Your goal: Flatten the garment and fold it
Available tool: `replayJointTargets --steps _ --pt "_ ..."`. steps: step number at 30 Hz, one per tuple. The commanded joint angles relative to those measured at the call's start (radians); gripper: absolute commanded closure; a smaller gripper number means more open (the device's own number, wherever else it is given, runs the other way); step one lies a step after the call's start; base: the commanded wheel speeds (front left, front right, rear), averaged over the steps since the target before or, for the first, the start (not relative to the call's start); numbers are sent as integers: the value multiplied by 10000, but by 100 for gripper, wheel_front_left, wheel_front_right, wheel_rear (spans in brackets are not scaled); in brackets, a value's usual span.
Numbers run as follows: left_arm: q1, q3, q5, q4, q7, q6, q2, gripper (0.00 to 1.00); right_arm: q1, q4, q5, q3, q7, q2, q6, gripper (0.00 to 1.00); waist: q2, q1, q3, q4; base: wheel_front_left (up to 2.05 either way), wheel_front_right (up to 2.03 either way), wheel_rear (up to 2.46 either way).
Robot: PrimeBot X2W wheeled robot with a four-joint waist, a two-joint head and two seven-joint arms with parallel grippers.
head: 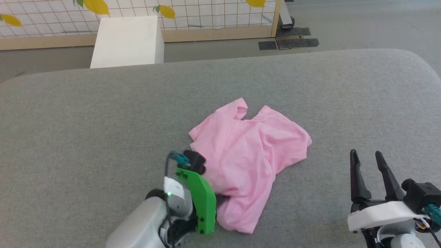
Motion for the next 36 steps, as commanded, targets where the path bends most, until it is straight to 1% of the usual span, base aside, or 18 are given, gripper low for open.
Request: replayJointTargets --steps 1,4,6,8,9,11,13,15,17,19,22,25,29,32,34,36 --pt "-19 330 -187 -125 -340 155 32 0 97 28 38 -5 -80 3 -15 0 -1 0 -63 102 0 0 0" --pt "0 1148 -549 -504 -1116 434 52 0 148 59 0 -17 -82 3 -15 0 -1 0 -210 240 0 0 0" --pt "10 1840 -635 -855 -1926 718 176 0 174 71 -43 -20 -83 3 -15 0 -1 0 -319 320 0 0 0" --pt "112 2554 -492 -1124 -3034 1076 357 0 205 74 -82 -33 -83 3 -15 0 -1 0 -413 386 0 0 0" --pt "231 2931 -354 -1235 -3741 1307 419 0 228 72 -99 -44 -83 3 -15 0 -1 0 -452 418 0 0 0" --pt "515 3266 160 -1385 -4884 1527 662 0 278 81 -130 -45 -61 3 -15 0 -1 0 -538 470 0 0 0" --pt "920 3564 603 -1500 -6084 1755 756 0 345 125 -148 -52 97 3 -15 0 -1 0 -611 527 0 0 0" --pt "1325 3488 1378 -1538 -7016 2036 964 0 418 269 -214 -24 587 3 -15 0 -1 0 -639 599 0 0 0" --pt "1709 3449 1953 -1642 -7545 2311 959 0 433 348 -223 -37 1039 3 -15 0 -1 0 -659 666 0 0 0" --pt "2079 3429 2568 -1847 -7768 2604 916 0 392 495 -228 -79 1669 3 -15 0 -1 0 -665 718 0 0 0" --pt "2639 3502 3443 -2336 -7849 3006 801 0 -8 637 -620 -126 2940 3 -15 0 -1 0 -520 743 0 0 0" --pt "3119 3698 3998 -2926 -7857 3144 524 0 -727 754 -1051 -198 4197 3 -15 0 -1 0 -266 818 0 0 0" --pt "3487 4023 4309 -3406 -7860 3052 159 0 -2088 1141 -1900 -321 6019 3 -15 0 -1 0 159 961 0 0 0" --pt "3450 4152 4455 -3575 -7861 2828 -29 0 -3135 1705 -2662 -325 7274 -61 -15 0 -1 0 606 1176 0 0 0" --pt "3298 4244 4469 -3589 -7861 2624 -176 0 -3712 2155 -2973 -299 7806 -170 -15 0 -1 0 893 1371 0 0 0" --pt "3162 4303 4561 -3571 -7861 2488 -243 0 -4058 2512 -3149 -293 8011 -220 -15 0 -1 0 1115 1515 0 0 0"
